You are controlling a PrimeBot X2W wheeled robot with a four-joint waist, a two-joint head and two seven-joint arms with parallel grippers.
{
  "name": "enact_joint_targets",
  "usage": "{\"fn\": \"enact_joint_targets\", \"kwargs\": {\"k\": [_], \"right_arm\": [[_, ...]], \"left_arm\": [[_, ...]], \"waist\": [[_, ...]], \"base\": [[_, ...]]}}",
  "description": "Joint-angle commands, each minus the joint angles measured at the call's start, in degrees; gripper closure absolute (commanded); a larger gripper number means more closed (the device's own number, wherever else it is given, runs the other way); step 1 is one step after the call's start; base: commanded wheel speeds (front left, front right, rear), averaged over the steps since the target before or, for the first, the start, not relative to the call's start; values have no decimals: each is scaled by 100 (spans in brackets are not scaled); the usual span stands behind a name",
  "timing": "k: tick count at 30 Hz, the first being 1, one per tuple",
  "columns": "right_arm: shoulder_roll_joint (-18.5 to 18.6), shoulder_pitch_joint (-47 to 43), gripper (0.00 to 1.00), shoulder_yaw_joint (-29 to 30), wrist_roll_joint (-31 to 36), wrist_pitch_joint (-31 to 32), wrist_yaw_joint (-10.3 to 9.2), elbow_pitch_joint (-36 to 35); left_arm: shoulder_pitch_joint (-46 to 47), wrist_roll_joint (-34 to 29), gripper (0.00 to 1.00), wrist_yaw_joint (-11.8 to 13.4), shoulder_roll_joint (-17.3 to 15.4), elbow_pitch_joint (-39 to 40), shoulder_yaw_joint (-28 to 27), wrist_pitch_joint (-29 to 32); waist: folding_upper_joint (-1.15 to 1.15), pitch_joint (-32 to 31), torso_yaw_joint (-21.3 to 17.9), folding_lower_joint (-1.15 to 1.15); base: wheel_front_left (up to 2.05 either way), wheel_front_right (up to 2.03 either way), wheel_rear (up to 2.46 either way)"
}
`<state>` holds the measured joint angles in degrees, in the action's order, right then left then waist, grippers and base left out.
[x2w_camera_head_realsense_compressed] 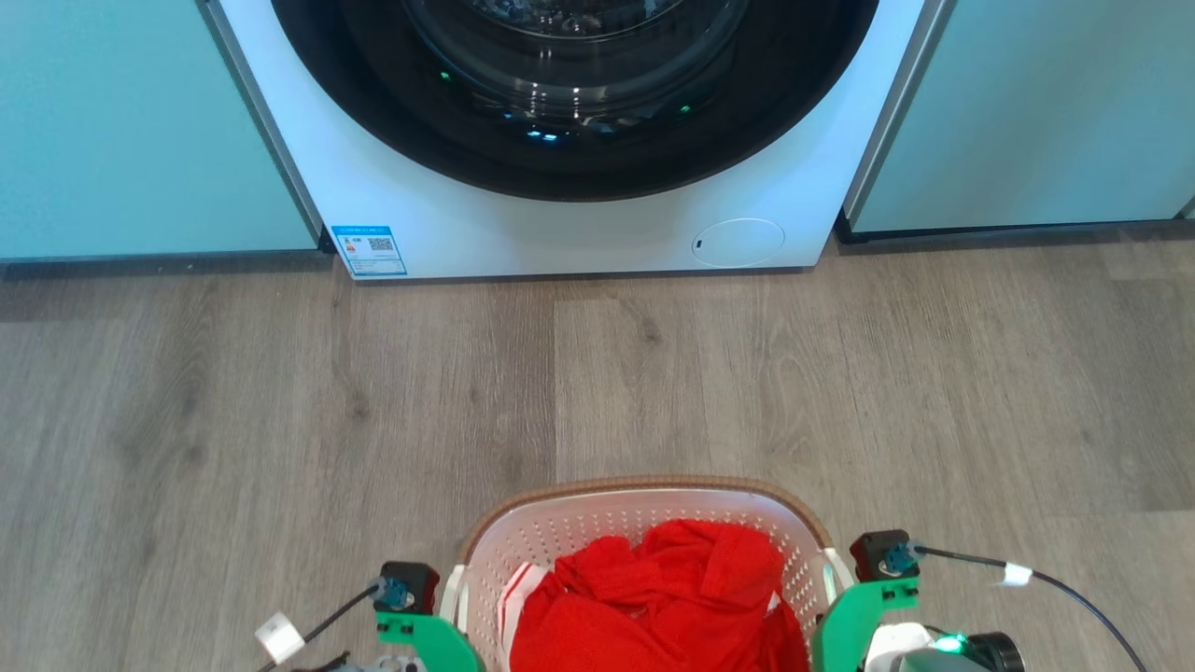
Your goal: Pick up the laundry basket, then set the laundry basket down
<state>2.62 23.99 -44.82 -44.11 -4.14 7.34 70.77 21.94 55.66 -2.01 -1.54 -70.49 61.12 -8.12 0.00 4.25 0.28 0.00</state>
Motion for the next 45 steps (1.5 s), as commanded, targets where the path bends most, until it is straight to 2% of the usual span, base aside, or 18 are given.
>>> {"fn": "enact_joint_targets", "kwargs": {"k": [1, 29, 38, 45], "right_arm": [[26, -52, 100, -144, -19, -68, 14, -50], [26, 225, 100, -560, -439, -220, 14, 56], [26, 575, 100, -612, -520, -324, 14, 106], [26, 1129, 100, -641, -538, -425, 14, 145]], "left_arm": [[99, 49, 100, 27, -133, 28, -47, -75], [299, 302, 100, 81, -133, 6, 200, -170], [639, 357, 100, 94, -133, -18, 210, -300], [1229, 333, 100, 65, -133, -121, 206, -377]], "waist": [[0, -2, -4, 0], [0, 198, -49, 0], [0, 628, -70, 0], [0, 1259, -66, 0]], "base": [[0, 0, 0], [0, 0, 0], [0, 0, 0], [0, 0, 0]]}}
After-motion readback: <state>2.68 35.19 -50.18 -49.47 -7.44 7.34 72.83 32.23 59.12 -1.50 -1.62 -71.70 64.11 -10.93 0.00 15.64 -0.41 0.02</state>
